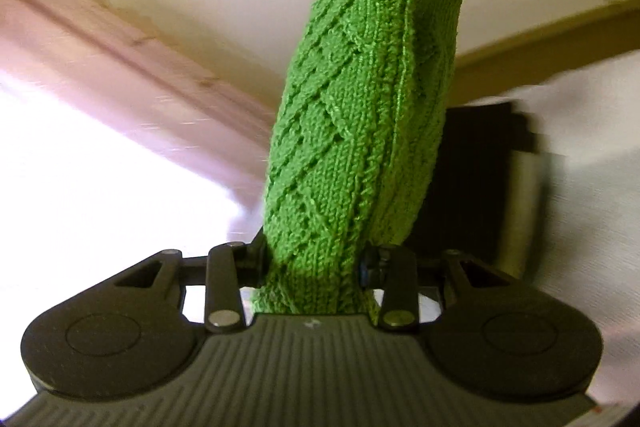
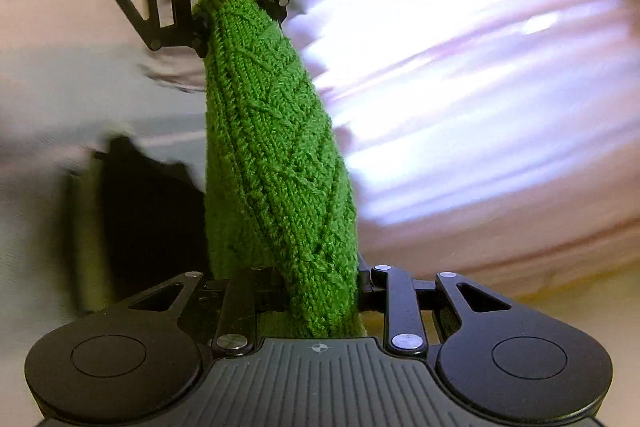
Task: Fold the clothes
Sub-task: 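Lift the folded vest with both grippers and carry it toward the clothes stack, then lower the vest onto the stack of folded clothes with both grippers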
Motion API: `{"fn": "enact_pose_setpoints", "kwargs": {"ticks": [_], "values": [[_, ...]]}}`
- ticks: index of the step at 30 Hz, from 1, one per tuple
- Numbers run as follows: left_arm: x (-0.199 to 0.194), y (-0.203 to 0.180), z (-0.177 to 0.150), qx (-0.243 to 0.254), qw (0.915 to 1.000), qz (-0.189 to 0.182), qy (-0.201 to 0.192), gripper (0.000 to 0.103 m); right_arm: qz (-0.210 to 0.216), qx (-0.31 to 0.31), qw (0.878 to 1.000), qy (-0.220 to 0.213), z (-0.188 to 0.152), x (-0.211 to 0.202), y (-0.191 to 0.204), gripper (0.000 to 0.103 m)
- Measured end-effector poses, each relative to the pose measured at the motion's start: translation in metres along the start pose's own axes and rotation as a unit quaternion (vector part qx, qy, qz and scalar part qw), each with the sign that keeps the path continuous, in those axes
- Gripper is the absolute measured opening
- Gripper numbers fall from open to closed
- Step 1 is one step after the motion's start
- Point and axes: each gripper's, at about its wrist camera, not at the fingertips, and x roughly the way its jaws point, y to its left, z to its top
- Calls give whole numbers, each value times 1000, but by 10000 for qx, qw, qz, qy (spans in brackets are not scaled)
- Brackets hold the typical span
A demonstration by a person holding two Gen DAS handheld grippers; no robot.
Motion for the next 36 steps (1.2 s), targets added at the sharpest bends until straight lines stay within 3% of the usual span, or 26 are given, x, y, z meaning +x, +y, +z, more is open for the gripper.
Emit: {"fn": "enact_pose_setpoints", "kwargs": {"ticks": [3,4,6,7,8,10,12,15,19,22,24,26,36], "values": [[63,-38,-13,-31,9993,374,83,35,-400,31,9990,-176,-36,68,54,25],[89,-65,-22,-45,9991,377,168,35,-345,25,9993,-130,-48,89,80,25],[133,-118,-40,12,9989,138,439,35,200,-34,9997,110,-72,132,135,25],[155,-149,-50,122,9978,-44,652,36,550,-81,9982,226,-81,145,159,25],[167,-170,-58,205,9964,-191,796,36,351,-165,9992,140,-87,148,178,27],[171,-199,-66,406,9962,169,750,36,84,-68,9999,-102,-92,139,185,27],[159,-198,-68,351,9968,392,599,43,64,43,9998,-173,-93,130,181,29],[139,-191,-71,436,9969,338,556,48,114,-27,9999,-92,-93,120,182,30],[137,-188,-76,754,9955,230,521,42,120,147,9997,129,-98,116,183,25],[130,-179,-73,917,9940,464,377,38,-151,424,9988,200,-86,97,178,23],[130,-175,-82,642,9963,490,279,38,-42,425,9989,203,-84,92,190,23],[140,-190,-90,788,9957,250,423,38,80,92,9995,294,-86,98,211,23],[125,-203,-73,511,9965,455,472,37,-37,372,9991,176,-90,88,212,23]]}}
